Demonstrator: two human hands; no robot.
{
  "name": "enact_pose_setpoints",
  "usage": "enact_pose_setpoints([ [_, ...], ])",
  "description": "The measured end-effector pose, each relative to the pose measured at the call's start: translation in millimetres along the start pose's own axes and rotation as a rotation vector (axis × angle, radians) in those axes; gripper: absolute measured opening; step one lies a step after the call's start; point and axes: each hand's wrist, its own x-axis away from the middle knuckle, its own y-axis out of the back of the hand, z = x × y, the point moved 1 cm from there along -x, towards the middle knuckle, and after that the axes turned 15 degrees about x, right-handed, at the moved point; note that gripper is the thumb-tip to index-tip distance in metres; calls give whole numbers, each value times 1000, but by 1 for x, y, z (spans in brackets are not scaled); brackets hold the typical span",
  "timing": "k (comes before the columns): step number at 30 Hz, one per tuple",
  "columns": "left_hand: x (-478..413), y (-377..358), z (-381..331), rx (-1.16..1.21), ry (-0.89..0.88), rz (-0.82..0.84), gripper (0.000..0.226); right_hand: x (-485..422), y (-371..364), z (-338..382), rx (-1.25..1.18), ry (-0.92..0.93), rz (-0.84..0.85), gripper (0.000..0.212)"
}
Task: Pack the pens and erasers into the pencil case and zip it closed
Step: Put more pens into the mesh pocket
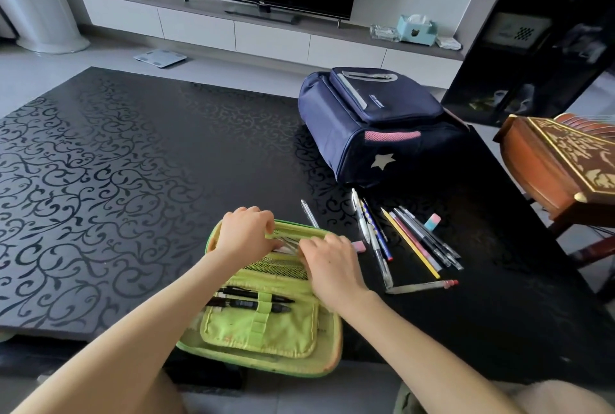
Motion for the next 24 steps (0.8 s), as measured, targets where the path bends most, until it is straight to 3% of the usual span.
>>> enact_pose_setpoints([
  [3,-3,-5,-8,131,26,-3,22,6,3,-8,-41,15,10,25],
  [5,-5,-8,-15,234,37,25,25,8,5,-14,-127,100,34,19],
  [8,-9,-14,-25,124,0,99,47,12,7,-26,-308,110,137,26],
  [15,-17,-13,-40,-86,10,165,48,27,-1,-35,-446,169,156,30],
  [17,-17,-14,-44,-109,39,159,42,26,1,-41,-561,25,116,28],
  [20,-16,-16,-47,-77,50,148,32,15,-2,-69,-498,-423,-71,18],
  [22,-16,-15,-45,12,72,155,30,6,-11,-95,-317,-678,0,17],
  [24,-14,-10,-41,103,104,165,32,-4,-24,-114,-180,-776,174,23],
])
